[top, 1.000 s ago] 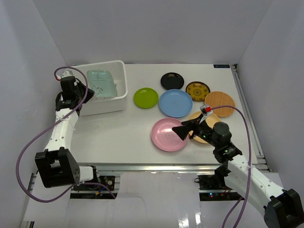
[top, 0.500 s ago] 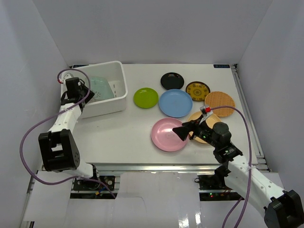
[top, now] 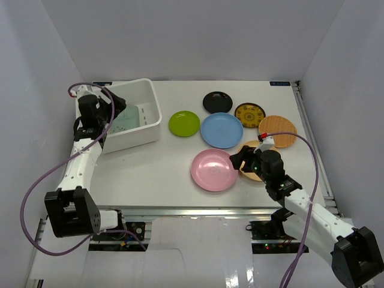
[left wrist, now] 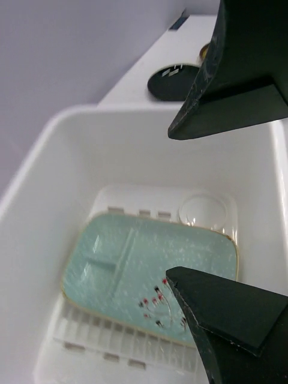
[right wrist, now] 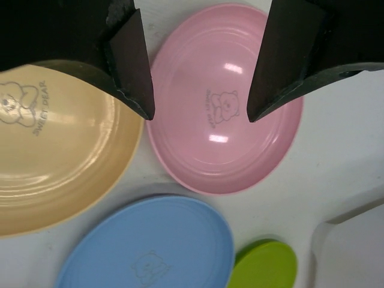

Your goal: Place the plates into the plastic bin on the countertop

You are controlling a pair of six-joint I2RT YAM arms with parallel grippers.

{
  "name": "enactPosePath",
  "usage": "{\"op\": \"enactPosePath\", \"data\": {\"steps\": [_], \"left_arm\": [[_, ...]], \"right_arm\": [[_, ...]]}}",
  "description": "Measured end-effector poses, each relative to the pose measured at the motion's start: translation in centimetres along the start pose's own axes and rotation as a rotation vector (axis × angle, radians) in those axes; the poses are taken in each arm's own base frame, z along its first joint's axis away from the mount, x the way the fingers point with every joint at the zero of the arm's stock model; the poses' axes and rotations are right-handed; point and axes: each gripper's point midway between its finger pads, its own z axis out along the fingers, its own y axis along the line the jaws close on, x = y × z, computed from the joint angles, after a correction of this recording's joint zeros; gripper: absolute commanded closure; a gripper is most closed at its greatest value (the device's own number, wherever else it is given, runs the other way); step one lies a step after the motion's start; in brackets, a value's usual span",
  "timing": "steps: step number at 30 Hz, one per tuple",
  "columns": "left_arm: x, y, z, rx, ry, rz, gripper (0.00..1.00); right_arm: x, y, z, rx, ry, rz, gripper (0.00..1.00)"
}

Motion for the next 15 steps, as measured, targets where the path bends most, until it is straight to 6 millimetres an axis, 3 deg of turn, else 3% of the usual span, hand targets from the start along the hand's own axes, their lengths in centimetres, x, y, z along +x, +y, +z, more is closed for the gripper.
{"op": "enactPosePath", "data": {"steps": [2, 5, 7, 9, 12, 15], "left_arm": [[-1.3, -3.0, -1.2, 0.076, -0.033, 0.02, 0.02], [-3.2, -9.7, -4.4, 0.241, -0.093, 0.075, 0.02], [-3.5, -13.9, -7.4, 0.364, -0.12, 0.107, 0.02], [-2.6, -17.2, -11.1, 0.491, -0.121, 0.13, 0.05], [0.4, -18.7, -14.9, 0.607, -0.073, 0.152, 0.13], [5.8, -17.8, -16.1, 0.641, 0.052, 0.18, 0.18]], "right_arm": [[0.1, -1.1, 0.5, 0.065, 0.013, -0.001, 0.33], [-0.6, -2.4, 1.2, 0.158, 0.014, -0.011, 0.33], [-1.2, -3.0, 1.6, 0.206, 0.011, -0.022, 0.33], [-2.0, -3.7, 2.1, 0.264, 0.006, -0.042, 0.33], [-2.4, -4.7, 2.6, 0.328, 0.014, -0.072, 0.34], [-1.7, -5.9, 2.8, 0.386, 0.051, -0.103, 0.34]]}}
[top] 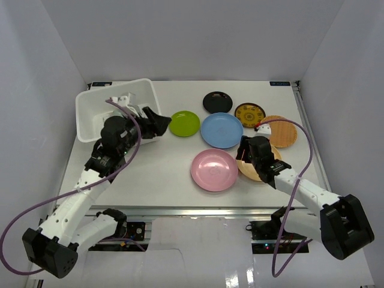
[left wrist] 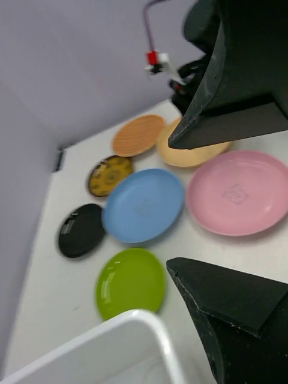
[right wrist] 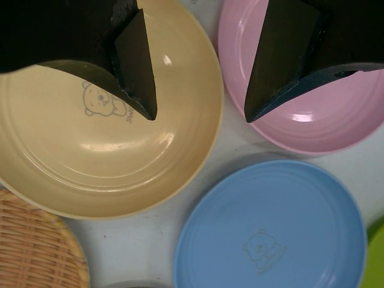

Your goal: Place the plates into the plastic bin on the countertop

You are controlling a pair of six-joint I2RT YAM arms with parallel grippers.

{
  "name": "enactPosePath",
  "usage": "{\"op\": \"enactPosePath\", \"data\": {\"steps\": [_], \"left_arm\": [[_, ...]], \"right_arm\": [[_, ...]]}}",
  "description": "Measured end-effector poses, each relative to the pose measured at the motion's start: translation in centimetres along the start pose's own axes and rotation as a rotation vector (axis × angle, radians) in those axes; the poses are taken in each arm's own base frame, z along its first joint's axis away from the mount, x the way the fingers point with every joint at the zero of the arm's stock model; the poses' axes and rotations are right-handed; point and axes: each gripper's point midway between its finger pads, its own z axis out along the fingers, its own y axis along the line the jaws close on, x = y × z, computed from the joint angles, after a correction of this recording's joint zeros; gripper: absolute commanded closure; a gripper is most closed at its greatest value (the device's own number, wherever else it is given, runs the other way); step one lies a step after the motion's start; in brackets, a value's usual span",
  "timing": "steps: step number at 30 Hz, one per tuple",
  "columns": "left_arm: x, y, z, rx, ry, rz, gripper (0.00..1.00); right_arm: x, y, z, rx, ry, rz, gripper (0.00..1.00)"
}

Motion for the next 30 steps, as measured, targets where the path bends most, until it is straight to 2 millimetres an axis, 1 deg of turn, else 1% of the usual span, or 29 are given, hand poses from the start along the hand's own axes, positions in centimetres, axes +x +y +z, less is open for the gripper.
{"op": "enactPosePath", "data": {"steps": [2, 4, 6, 8, 9, 11, 13, 15, 18, 19, 21, 22, 24, 25, 26, 30], "left_arm": [[4.6, 0.1, -0.1, 0.006, 0.112, -0.011, 0.19], [10.4, 0.1, -0.1, 0.004, 0.266, -0.017, 0.2], [15.4, 0.1, -0.4, -0.011, 0.399, -0.002, 0.2], [19.3, 0.0, -0.7, -0.034, 0.501, 0.033, 0.21], [20.9, -0.1, -0.7, -0.044, 0.538, 0.054, 0.21], [23.3, 0.0, -0.7, -0.064, 0.593, 0.095, 0.21], [25.4, 0.9, -0.4, -0.109, 0.639, 0.137, 0.21], [26.9, 1.7, 0.0, -0.148, 0.673, 0.167, 0.22], [28.8, 2.7, 0.8, -0.193, 0.714, 0.207, 0.25], [29.4, 3.0, 1.0, -0.206, 0.723, 0.219, 0.26], [30.2, 3.5, 1.4, -0.225, 0.739, 0.242, 0.28], [30.5, 3.7, 1.5, -0.233, 0.745, 0.253, 0.3], [31.0, 4.0, 1.8, -0.243, 0.753, 0.268, 0.33], [31.3, 4.2, 1.9, -0.25, 0.759, 0.275, 0.34], [31.6, 4.4, 2.1, -0.255, 0.764, 0.282, 0.36], [32.8, 5.5, 2.1, -0.282, 0.796, 0.308, 0.42]], "right_arm": [[0.8, -0.7, 0.5, 0.039, 0.033, -0.028, 0.39], [1.3, -1.0, 1.0, 0.063, 0.059, -0.047, 0.41], [1.6, -1.0, 1.5, 0.072, 0.078, -0.059, 0.41], [1.7, -0.8, 2.1, 0.074, 0.096, -0.069, 0.42], [1.7, -0.5, 2.4, 0.07, 0.104, -0.072, 0.42], [1.8, -0.1, 2.8, 0.058, 0.114, -0.074, 0.43], [2.1, 0.1, 3.2, 0.05, 0.125, -0.074, 0.43], [2.5, 0.3, 3.5, 0.043, 0.143, -0.077, 0.44], [3.2, 0.4, 4.2, 0.049, 0.169, -0.086, 0.5], [3.4, 0.3, 4.4, 0.054, 0.178, -0.088, 0.53], [3.9, 0.2, 4.7, 0.061, 0.193, -0.092, 0.57], [4.1, 0.1, 4.7, 0.064, 0.198, -0.092, 0.62], [4.2, 0.1, 4.8, 0.064, 0.201, -0.092, 0.67], [4.2, 0.1, 4.8, 0.064, 0.199, -0.09, 0.72], [4.1, 0.2, 4.8, 0.063, 0.198, -0.088, 0.75], [4.1, 0.3, 4.9, 0.06, 0.193, -0.072, 0.8]]}}
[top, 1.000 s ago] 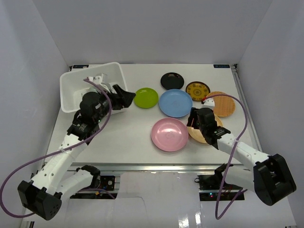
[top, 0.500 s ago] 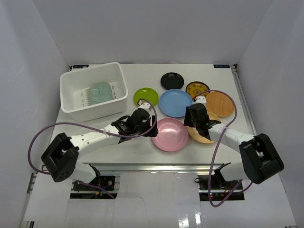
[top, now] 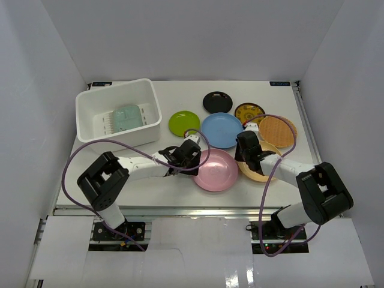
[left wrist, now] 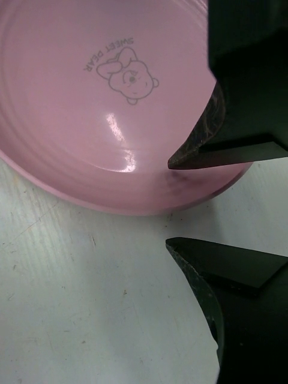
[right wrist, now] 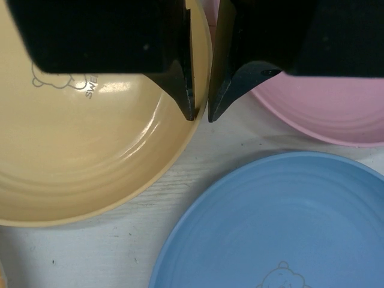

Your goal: Place the plates into the plastic bin on the countertop

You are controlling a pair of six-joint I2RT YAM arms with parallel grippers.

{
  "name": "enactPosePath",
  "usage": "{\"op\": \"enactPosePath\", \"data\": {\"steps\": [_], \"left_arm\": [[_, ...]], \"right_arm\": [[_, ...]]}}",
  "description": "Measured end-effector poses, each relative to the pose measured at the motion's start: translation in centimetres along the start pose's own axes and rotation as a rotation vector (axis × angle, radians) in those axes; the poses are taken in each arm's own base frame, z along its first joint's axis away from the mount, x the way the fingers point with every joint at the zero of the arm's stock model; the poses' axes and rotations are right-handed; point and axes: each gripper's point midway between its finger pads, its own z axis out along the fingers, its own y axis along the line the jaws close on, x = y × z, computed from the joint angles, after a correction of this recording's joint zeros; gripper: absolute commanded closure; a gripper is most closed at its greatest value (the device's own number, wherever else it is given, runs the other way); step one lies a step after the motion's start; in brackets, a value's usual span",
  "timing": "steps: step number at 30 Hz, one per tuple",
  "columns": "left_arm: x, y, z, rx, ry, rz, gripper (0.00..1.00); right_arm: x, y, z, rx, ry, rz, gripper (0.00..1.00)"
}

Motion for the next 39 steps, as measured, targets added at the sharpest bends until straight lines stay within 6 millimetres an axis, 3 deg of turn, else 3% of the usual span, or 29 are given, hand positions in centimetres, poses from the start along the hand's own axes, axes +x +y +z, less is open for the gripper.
{"op": "enactPosePath", "data": {"steps": [3, 5, 6, 8, 12, 17, 23, 27, 30, 33, 36, 39], "left_arm": [[0.5, 0.4, 0.6, -0.017, 0.015, 0.011, 0.5], [0.4, 0.3, 0.6, -0.018, 0.009, 0.008, 0.69], [0.3, 0.3, 0.6, -0.018, 0.006, 0.008, 0.84], [-0.5, -0.2, 0.6, -0.002, -0.021, -0.017, 0.99], [-2.8, -1.7, -0.1, 0.046, -0.078, -0.034, 1.0], [-2.2, -1.0, -2.1, 0.054, -0.067, 0.0, 1.0], [-3.6, 0.1, -8.2, 0.065, -0.117, 0.043, 1.0], [-7.5, 1.2, -13.5, 0.063, -0.243, 0.011, 1.0], [-13.1, 4.2, -18.0, 0.021, -0.421, -0.092, 1.0], [-18.4, 9.4, -22.3, -0.077, -0.618, -0.224, 1.0], [-21.9, 14.5, -25.6, -0.198, -0.753, -0.321, 1.0], [-24.2, 18.5, -26.7, -0.293, -0.81, -0.379, 1.0]], "right_arm": [[0.1, 0.1, -0.2, -0.011, -0.012, 0.012, 0.91], [0.2, 0.1, -0.3, -0.021, -0.017, 0.02, 0.92], [0.3, 0.2, -0.4, -0.025, -0.019, 0.023, 0.92], [0.3, 0.2, -0.4, -0.029, -0.022, 0.025, 0.92], [0.3, 0.3, -0.5, -0.04, -0.038, 0.035, 0.92], [1.1, 0.2, -1.8, -0.082, -0.047, 0.052, 0.92], [0.4, 1.3, -4.2, -0.183, -0.1, 0.093, 0.92], [-0.5, 2.6, -5.6, -0.254, -0.132, 0.102, 0.92], [-1.1, 4.2, -7.0, -0.321, -0.158, 0.099, 0.92], [-1.6, 5.4, -8.2, -0.369, -0.178, 0.087, 0.92], [-2.1, 6.7, -9.3, -0.419, -0.194, 0.074, 0.92], [-2.7, 8.3, -10.6, -0.475, -0.208, 0.055, 0.92]]}}
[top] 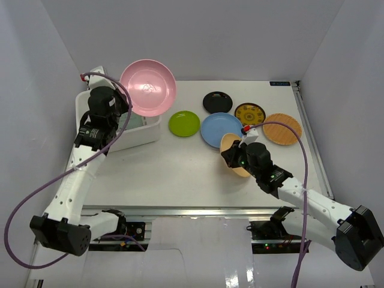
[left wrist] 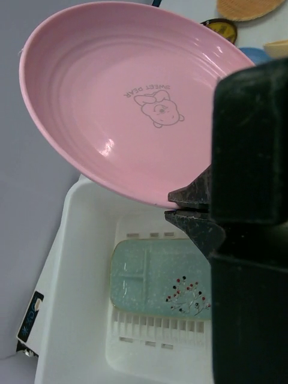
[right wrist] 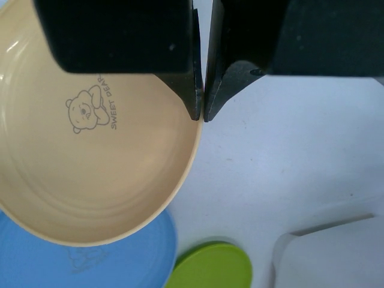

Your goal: Place the plates into the plastic bin on the countertop

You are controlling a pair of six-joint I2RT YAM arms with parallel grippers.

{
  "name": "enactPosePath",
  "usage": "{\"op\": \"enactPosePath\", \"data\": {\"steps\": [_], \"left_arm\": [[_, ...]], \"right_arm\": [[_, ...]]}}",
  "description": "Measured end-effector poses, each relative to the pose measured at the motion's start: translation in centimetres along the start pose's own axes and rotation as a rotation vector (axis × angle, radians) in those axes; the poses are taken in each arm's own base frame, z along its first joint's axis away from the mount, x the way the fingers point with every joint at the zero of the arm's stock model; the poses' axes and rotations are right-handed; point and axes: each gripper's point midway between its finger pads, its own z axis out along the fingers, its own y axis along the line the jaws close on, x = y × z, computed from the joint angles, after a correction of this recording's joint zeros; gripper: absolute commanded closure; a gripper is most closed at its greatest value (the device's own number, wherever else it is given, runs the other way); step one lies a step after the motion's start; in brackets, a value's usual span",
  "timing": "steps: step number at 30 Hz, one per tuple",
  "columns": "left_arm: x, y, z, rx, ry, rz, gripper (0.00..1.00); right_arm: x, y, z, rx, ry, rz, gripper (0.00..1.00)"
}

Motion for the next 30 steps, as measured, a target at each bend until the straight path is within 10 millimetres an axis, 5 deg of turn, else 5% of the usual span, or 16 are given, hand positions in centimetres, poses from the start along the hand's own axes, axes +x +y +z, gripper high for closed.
{"op": "enactPosePath", "data": {"steps": [2, 7, 12, 18, 21, 23, 26, 30], "left_arm": [[-0.6, 2.1, 2.1, -0.063, -0.007, -0.011, 1.0], [2.5, 9.3, 7.1, -0.244, 0.088, -0.056, 1.0], [6.3, 15.7, 8.7, -0.393, 0.173, -0.136, 1.0], [8.1, 17.4, 8.7, -0.439, 0.198, -0.165, 0.98], [9.3, 18.0, 8.8, -0.454, 0.212, -0.16, 0.82], [10.6, 18.5, 8.7, -0.469, 0.238, -0.153, 0.6], [12.0, 18.9, 8.7, -0.48, 0.27, -0.154, 0.47], [11.9, 18.6, 8.9, -0.462, 0.265, -0.156, 0.17]], "right_arm": [[-0.3, 1.2, -0.2, -0.033, -0.006, -0.013, 0.92], [-1.0, 3.3, -0.8, -0.086, -0.011, -0.055, 0.92], [-2.4, 5.5, -1.6, -0.139, -0.035, -0.099, 0.92], [-5.0, 8.5, -2.1, -0.206, -0.081, -0.14, 0.92], [-6.5, 10.3, -1.8, -0.235, -0.097, -0.17, 0.92], [-8.1, 12.1, -1.3, -0.259, -0.115, -0.188, 0.92], [-10.4, 15.0, -1.0, -0.312, -0.147, -0.217, 0.92], [-13.4, 19.2, -0.1, -0.393, -0.19, -0.254, 0.92]]}}
